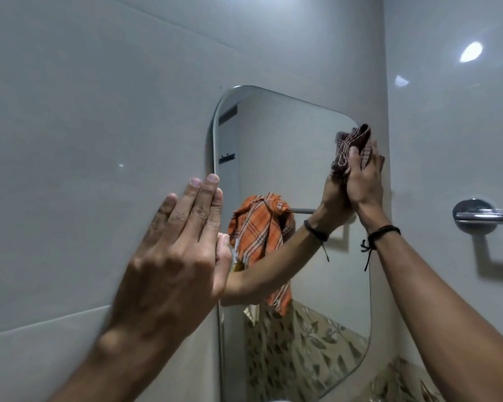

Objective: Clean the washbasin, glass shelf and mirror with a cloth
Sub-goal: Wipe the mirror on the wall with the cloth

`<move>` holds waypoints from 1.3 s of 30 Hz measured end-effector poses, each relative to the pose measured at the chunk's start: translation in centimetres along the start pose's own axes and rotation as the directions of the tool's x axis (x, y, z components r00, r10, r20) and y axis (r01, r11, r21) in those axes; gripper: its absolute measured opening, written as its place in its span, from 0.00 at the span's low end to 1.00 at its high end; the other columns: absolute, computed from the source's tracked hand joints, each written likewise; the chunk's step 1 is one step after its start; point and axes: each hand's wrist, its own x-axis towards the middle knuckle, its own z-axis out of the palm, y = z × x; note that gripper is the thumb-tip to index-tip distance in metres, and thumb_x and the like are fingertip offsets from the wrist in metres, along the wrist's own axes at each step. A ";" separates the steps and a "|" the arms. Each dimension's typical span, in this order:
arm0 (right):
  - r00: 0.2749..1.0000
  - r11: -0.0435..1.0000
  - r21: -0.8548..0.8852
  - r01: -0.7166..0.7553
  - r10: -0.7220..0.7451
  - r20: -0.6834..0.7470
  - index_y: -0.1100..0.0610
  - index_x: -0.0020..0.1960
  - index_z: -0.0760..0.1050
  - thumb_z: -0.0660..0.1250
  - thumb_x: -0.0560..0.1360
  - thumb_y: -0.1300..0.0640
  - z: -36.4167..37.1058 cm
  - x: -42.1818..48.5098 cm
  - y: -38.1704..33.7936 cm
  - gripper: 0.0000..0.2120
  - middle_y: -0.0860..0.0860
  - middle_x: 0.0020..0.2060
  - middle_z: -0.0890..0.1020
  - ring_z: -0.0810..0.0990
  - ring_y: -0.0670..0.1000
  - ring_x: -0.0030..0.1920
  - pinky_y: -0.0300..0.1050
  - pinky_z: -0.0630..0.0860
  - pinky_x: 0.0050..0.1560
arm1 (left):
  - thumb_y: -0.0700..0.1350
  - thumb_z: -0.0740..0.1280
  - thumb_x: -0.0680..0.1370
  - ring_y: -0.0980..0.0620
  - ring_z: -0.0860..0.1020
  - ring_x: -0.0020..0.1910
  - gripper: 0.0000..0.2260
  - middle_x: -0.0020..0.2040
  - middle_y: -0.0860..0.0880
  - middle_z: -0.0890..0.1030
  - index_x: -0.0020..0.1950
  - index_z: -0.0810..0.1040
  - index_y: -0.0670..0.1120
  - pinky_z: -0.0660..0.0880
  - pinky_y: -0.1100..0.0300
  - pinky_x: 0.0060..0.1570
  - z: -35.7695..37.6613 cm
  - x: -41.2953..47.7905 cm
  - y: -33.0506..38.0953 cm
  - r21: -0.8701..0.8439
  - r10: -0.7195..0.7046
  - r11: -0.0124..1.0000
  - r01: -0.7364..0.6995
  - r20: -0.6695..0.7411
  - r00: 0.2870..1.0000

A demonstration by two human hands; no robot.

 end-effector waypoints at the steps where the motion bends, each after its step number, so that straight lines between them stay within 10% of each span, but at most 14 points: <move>1: 1.000 1.000 -0.011 -0.009 0.008 -0.006 0.49 0.81 0.53 0.52 0.80 0.35 0.3 0.8 -0.9 0.34 0.48 0.80 0.59 0.57 0.52 0.79 0.53 0.54 0.79 | 0.47 0.55 0.83 0.46 0.59 0.80 0.26 0.81 0.42 0.60 0.80 0.61 0.38 0.60 0.46 0.78 0.0 0.0 0.0 -0.006 -0.001 1.000 0.001 0.003 1.000; 21: 0.903 0.900 -0.075 0.429 -0.425 0.063 0.42 0.79 0.59 0.53 0.81 0.39 6.8 -10.4 -18.6 0.27 0.46 0.81 0.55 0.48 0.53 0.81 0.63 0.42 0.78 | 0.42 0.56 0.81 0.48 0.56 0.81 0.27 0.81 0.42 0.60 0.80 0.60 0.38 0.56 0.48 0.80 -1.3 0.2 -0.5 -0.103 0.011 0.995 -0.002 0.087 0.996; 39: 0.891 0.880 -0.151 0.450 -0.433 0.133 0.47 0.78 0.60 0.56 0.83 0.44 3.2 -28.1 -8.6 0.25 0.54 0.80 0.57 0.51 0.58 0.81 0.70 0.53 0.75 | 0.40 0.54 0.83 0.45 0.62 0.79 0.23 0.79 0.42 0.65 0.78 0.65 0.38 0.59 0.46 0.78 -2.1 -0.9 -1.3 -0.249 -0.038 0.968 0.038 0.004 0.999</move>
